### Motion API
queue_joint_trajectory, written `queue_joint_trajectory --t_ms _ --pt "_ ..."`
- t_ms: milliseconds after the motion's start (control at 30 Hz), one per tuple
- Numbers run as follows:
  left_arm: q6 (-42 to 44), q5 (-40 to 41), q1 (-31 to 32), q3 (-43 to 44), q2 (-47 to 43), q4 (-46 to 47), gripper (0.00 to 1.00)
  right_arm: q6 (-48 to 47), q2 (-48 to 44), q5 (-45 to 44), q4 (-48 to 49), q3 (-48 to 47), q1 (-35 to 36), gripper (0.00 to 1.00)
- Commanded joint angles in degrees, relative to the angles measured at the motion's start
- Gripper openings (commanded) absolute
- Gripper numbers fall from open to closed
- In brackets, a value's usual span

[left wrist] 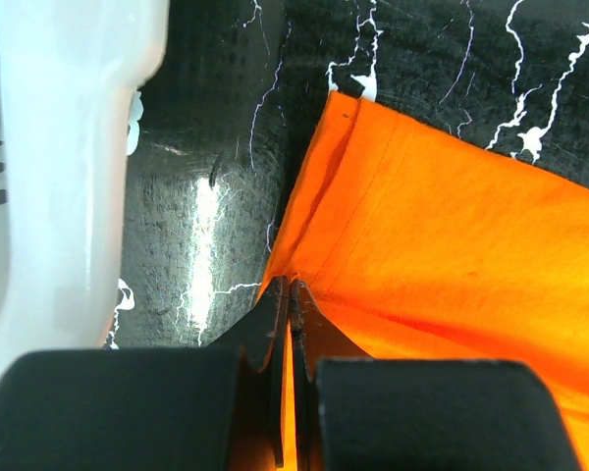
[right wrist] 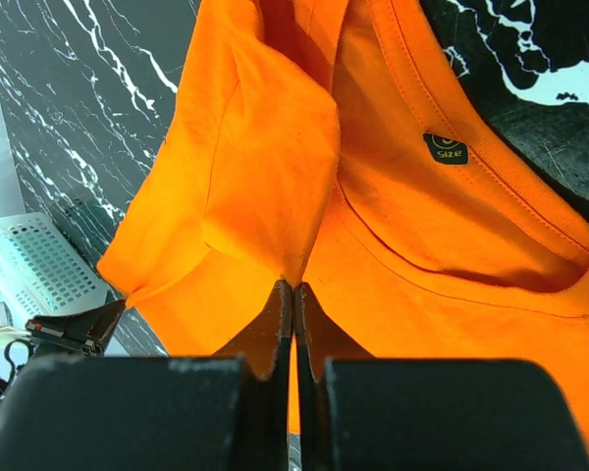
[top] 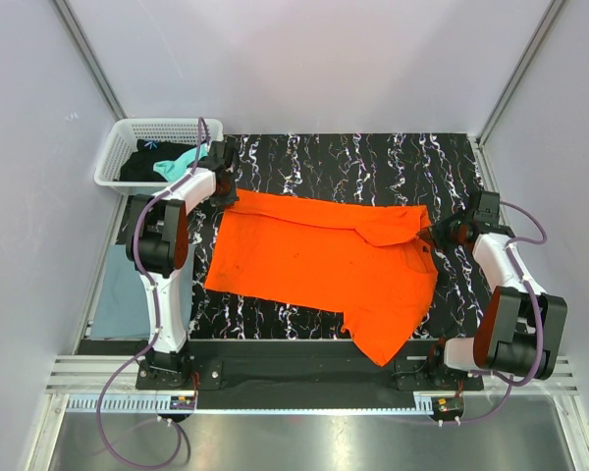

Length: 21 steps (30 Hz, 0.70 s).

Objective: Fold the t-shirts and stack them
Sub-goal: Fold the tshirt

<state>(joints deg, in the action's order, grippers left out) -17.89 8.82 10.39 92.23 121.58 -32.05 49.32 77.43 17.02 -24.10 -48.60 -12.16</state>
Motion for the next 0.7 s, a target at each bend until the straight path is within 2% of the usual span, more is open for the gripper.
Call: queue_joint_trajectory --t_ms 0,200,300,367,400,533,600,633,667 --pt "-0.2 1.0 -0.5 0.1 -0.8 0.2 0.0 -0.2 -0.5 -1.5 -0.1 0.1 -0.1 0.0" --pt "-0.4 0.2 -0.5 -0.5 -1.0 0.1 0.0 -1.9 1.1 -3.0 -0.1 0.2 -0.2 0.0" --pt "-0.7 0.8 -0.5 -1.2 -1.9 -1.1 0.02 -3.8 1.9 -2.8 -0.3 0.2 -0.2 0.06" --pt "-2.1 2.2 -0.5 -1.4 -2.9 -2.5 0.12 -5.1 1.8 -3.1 -1.7 0.2 -0.2 0.09" --pt "-2.5 2.7 -0.5 -1.6 -4.2 -3.6 0.25 -5.4 1.4 -3.3 -2.8 0.0 -0.2 0.1" --pt "-5.6 3.5 -0.4 -1.4 -8.2 -7.0 0.41 -8.2 0.5 -3.6 -6.6 0.3 -0.2 0.14" --pt "-6.4 3.6 -0.1 -1.8 -10.4 -7.8 0.46 -9.2 0.5 -3.7 -7.4 0.9 -0.2 0.15" --pt "-7.2 3.4 0.2 -2.3 -12.3 -7.7 0.52 -10.0 0.9 -3.7 -7.7 0.8 -0.2 0.16" --pt "-7.4 2.4 0.4 -2.1 -12.9 -7.7 0.53 -10.5 1.1 -3.6 -7.9 0.8 -0.2 0.18"
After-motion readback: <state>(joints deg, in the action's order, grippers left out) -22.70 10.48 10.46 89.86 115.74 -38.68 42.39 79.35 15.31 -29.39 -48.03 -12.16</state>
